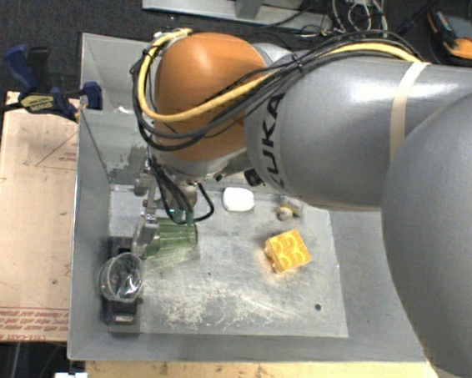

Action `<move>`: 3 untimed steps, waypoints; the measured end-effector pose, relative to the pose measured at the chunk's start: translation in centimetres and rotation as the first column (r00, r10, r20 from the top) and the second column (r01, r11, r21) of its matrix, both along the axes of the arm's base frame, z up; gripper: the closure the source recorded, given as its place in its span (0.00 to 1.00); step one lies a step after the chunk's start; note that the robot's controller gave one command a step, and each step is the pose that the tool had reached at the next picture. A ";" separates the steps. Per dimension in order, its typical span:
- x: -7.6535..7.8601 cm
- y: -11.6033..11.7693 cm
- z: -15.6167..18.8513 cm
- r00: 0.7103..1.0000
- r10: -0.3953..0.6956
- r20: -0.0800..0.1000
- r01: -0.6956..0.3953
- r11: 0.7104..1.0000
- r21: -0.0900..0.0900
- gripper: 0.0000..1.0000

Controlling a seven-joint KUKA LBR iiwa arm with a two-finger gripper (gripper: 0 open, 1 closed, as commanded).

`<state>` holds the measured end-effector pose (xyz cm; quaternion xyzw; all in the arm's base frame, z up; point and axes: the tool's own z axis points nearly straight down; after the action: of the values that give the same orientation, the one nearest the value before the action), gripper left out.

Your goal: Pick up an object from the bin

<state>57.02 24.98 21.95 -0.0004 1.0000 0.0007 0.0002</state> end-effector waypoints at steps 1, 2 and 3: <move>-2.4 0.1 -5.0 0.999 -0.045 0.005 0.045 0.999 0.002 0.00; -1.9 -0.9 -9.8 1.000 -0.004 0.021 0.004 1.000 0.010 1.00; -1.9 -0.9 -9.8 1.000 -0.004 0.021 0.004 1.000 0.010 1.00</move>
Offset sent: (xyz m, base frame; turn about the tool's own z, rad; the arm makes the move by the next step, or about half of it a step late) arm -0.0228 -0.0191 -0.1308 -0.0147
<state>55.14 24.13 12.19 0.0018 0.9999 0.0058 0.0109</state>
